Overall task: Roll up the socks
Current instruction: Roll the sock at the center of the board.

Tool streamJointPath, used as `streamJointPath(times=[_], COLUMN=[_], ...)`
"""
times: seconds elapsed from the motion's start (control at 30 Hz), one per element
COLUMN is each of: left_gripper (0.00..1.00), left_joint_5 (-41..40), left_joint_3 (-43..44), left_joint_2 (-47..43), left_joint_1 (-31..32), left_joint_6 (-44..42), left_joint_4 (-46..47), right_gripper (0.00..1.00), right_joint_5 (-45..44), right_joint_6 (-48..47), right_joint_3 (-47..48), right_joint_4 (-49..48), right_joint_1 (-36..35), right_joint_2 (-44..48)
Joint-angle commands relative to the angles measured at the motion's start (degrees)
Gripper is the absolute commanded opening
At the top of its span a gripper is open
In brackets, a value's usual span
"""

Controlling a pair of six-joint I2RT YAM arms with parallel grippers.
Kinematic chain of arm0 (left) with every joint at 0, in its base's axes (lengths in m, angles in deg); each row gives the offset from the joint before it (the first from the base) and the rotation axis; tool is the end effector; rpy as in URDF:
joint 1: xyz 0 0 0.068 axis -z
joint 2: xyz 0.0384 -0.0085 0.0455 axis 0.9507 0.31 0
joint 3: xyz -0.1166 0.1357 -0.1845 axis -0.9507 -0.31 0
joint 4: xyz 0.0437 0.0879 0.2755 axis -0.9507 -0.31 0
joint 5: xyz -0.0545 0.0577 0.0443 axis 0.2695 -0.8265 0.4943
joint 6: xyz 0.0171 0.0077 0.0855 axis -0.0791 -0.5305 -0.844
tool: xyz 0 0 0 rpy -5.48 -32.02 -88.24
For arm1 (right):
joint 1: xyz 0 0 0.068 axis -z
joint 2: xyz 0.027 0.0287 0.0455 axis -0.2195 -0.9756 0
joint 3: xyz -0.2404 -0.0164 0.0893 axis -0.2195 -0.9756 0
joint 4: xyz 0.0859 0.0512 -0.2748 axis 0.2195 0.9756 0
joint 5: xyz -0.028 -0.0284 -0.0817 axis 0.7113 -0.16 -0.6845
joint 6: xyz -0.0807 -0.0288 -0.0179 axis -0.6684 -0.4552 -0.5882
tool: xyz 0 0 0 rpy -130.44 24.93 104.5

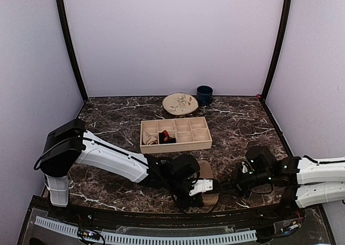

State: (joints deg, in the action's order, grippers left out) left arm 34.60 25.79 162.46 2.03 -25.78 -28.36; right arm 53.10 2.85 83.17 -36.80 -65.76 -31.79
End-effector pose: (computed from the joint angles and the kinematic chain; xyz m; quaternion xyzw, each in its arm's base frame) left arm 0.1019 -0.4542 0.0825 0.6683 0.6217 -0.3356 0.2331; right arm 0.1234 0.2020 0.0914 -0.2521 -0.8802 -0.4017 0.0161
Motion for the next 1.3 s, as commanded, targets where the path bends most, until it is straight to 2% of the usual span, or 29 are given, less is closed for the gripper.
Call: streamJointPath(times=[0.0,0.23,0.53,0.8,1.27], left_gripper=[0.0,0.0,0.0,0.0,0.0], left_joint_5=[5.0,10.9,18.2,24.8,30.3], left_joint_3=[2.4,6.4,10.2,15.8,17.0], left_joint_2=[1.1,4.7,7.2,11.3,13.4], left_joint_1=[-1.0,-2.9,-5.9,-7.4,-8.7], left_joint_6=[1.2,1.6,2.4,1.1,0.6], left_joint_4=[-3.9,-9.5,-16.4,-25.0,-29.8], right_gripper=[0.3,0.3,0.29,0.27,0.25], right_joint_5=[-7.7,-16.0,-26.7,-31.8,-41.8], right_joint_6=[-12.5,-23.2,-29.8,-32.1,-30.8], right_joint_3=[4.3,9.5,14.3,16.5,20.5], right_joint_4=[12.1,21.1,24.4,24.2,26.1], right_joint_1=[0.3,-1.5,-11.2,-19.8,-38.0], right_joint_2=[3.4,5.4,5.7,3.1,-3.6])
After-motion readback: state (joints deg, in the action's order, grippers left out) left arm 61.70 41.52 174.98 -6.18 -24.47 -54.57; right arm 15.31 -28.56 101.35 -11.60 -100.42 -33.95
